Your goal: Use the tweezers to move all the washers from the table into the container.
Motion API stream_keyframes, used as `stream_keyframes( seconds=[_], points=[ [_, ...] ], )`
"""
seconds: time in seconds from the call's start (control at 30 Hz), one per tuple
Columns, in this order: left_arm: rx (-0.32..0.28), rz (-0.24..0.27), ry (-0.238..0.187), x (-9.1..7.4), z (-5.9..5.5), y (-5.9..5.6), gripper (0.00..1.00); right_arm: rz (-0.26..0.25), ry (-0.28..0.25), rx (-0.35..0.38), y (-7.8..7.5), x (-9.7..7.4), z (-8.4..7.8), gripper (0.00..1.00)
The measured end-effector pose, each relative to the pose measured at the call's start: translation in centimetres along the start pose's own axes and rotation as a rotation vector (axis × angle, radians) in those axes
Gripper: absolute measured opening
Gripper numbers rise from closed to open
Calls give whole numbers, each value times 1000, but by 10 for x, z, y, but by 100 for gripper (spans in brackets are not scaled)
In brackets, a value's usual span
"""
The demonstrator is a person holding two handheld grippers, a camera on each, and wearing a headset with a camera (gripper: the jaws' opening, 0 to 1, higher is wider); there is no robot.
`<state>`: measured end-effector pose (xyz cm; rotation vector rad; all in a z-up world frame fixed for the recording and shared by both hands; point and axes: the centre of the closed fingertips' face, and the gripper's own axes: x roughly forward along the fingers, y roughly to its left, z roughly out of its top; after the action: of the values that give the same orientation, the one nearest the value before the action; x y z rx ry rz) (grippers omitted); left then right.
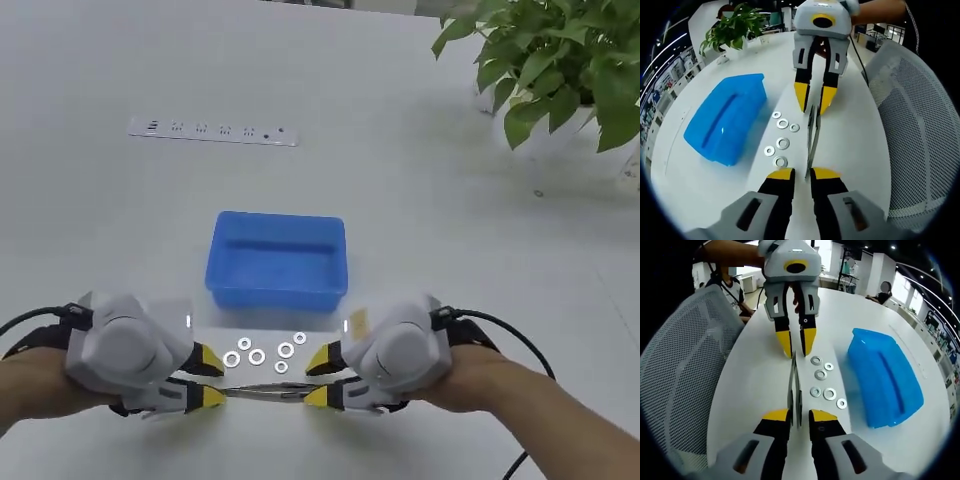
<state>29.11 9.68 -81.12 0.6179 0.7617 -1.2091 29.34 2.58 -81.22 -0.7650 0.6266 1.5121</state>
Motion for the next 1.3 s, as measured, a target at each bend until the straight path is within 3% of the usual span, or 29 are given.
stream_keyframes(
  seconds=[0.53, 0.9, 1.3],
  points=[
    [9, -11, -3, 2, 0, 1, 7, 11, 8, -9, 4, 3, -1, 11],
    [53, -20, -7, 2, 1, -2, 6, 4, 15, -7, 3, 3, -1, 11],
    [44, -22, -61, -16, 22, -4, 6, 6, 21, -19, 2, 4, 1, 13]
  ],
)
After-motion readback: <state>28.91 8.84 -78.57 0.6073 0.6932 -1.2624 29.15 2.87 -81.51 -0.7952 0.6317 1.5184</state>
